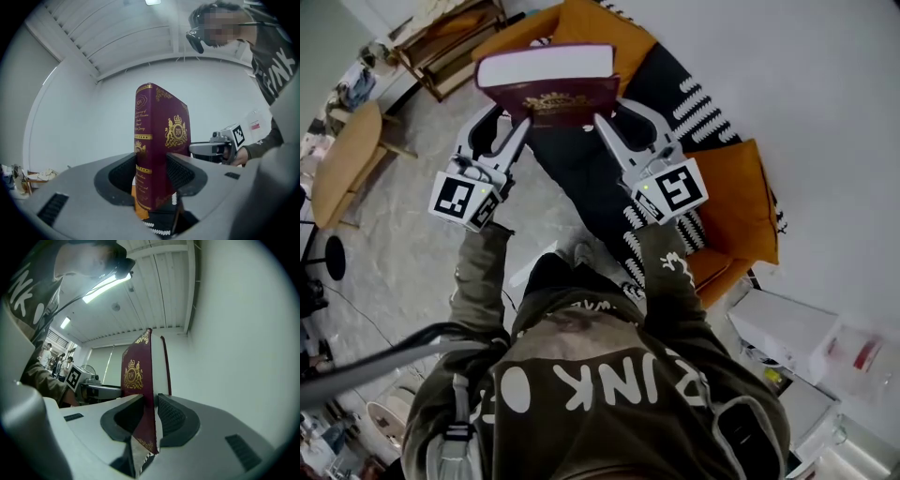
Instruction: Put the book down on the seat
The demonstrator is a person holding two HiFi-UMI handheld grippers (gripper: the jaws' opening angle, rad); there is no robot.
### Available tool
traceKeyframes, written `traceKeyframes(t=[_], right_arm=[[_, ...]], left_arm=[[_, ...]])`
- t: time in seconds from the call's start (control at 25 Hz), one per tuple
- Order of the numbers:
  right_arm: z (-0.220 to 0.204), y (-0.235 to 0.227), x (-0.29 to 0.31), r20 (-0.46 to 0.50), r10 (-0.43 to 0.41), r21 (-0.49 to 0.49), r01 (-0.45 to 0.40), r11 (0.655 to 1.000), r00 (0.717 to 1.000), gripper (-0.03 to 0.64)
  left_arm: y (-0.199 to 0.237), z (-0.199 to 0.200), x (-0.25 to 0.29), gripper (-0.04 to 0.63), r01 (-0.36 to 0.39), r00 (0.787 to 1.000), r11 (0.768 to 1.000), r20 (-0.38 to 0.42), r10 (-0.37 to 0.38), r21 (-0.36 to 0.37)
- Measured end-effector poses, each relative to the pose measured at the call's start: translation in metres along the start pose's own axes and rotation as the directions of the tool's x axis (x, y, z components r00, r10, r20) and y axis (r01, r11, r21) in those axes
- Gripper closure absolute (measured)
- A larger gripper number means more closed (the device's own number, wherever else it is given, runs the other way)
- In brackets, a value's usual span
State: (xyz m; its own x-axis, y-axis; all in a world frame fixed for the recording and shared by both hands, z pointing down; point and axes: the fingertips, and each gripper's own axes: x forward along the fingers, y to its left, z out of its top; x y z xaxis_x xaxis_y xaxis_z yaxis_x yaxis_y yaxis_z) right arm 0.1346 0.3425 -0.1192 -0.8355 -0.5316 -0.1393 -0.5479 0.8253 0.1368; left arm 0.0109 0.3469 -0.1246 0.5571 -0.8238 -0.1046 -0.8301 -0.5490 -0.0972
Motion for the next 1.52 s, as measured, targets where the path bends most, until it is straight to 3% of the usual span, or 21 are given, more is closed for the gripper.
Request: traceKeyframes(t=[0.24,0.64,1.12,1.36,1.52], right_arm=[[-0.039,-0.036,0.027,-0.041,-0.008,0.041,0.009,0.999,0.999,0.517],[-0.144,-0.096,0.105,-0.140,-0.016,0.114,0.032,0.993,0.990,0.517],[-0.334,-0.170,0.212,-0.271,-0.016,0.236,0.083,0.968,0.963,0.517],[-0.434,-0.179,0.242,-0.340,-0.017,0.307,0.128,0.943,0.940,0.517],[-0.498,-0.185,0.240,-0.386,-0.009,0.356,0.158,0.921,0.922,0.517]], left_arm=[[0.029,-0.036,0.038,0.407,0.011,0.999,1.000,-0.034,-0.012,-0.028],[0.113,-0.140,0.101,0.407,0.017,0.995,0.992,-0.099,-0.029,-0.122],[0.229,-0.330,0.180,0.407,-0.001,0.977,0.964,-0.204,-0.056,-0.266],[0.264,-0.430,0.191,0.406,-0.028,0.961,0.942,-0.270,-0.068,-0.336],[0.265,-0.491,0.200,0.407,-0.042,0.942,0.931,-0.325,-0.084,-0.363]])
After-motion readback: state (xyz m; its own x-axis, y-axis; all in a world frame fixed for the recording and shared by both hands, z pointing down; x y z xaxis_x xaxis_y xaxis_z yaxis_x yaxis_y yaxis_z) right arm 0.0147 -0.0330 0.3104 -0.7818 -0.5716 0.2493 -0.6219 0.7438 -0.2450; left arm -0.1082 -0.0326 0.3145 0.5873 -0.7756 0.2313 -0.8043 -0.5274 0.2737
